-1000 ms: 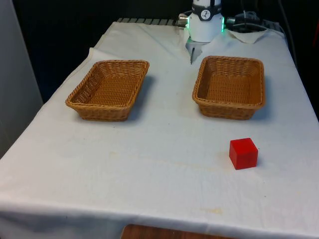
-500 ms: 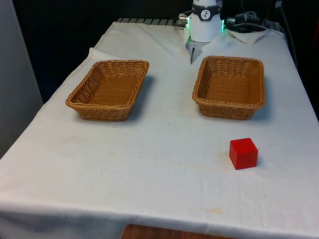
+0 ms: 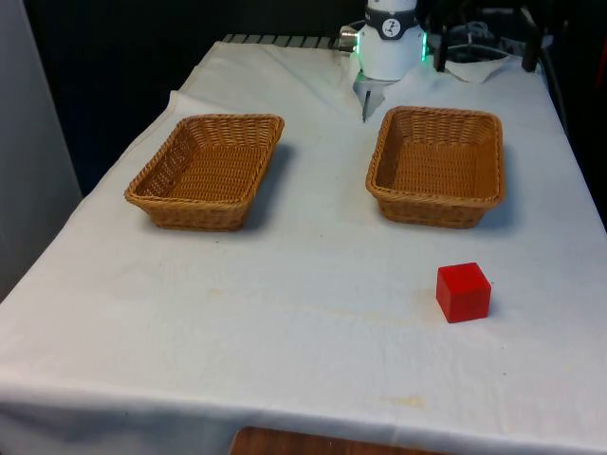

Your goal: Pick up the red cube and place it into the right basket.

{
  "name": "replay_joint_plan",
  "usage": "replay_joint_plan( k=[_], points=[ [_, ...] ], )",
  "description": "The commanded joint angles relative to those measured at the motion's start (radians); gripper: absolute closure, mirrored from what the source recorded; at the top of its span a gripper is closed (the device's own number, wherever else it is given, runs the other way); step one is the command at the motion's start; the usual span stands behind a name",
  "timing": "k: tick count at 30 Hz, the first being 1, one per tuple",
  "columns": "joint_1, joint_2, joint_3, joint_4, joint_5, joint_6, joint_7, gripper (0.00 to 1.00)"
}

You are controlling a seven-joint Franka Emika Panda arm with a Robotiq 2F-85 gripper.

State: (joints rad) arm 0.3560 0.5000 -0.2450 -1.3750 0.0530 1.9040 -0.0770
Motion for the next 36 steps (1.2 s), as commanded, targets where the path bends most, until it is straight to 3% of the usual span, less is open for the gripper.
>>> replay_joint_plan(
  k=[1, 5, 6, 11, 25, 26, 32, 33, 36],
  points=[
    [0.002, 0.008, 0.002, -0.002, -0.003, 0.016, -0.007, 0.0],
    [0.005, 0.026, 0.005, -0.012, -0.006, 0.046, -0.036, 0.0],
    [0.003, 0.027, 0.003, -0.004, -0.002, 0.027, -0.033, 0.0],
    [0.006, 0.045, 0.011, -0.026, -0.004, 0.087, -0.067, 0.0],
    [0.004, 0.097, 0.017, -0.028, 0.0, 0.176, -0.129, 0.0],
    [0.006, 0.092, 0.013, -0.028, -0.002, 0.161, -0.123, 0.0],
    [0.0, 0.127, 0.02, -0.022, 0.007, 0.222, -0.151, 0.0],
    [0.005, 0.121, 0.014, -0.027, 0.0, 0.214, -0.143, 0.0],
    [-0.001, 0.14, 0.021, -0.02, 0.011, 0.243, -0.159, 0.0]
  ],
)
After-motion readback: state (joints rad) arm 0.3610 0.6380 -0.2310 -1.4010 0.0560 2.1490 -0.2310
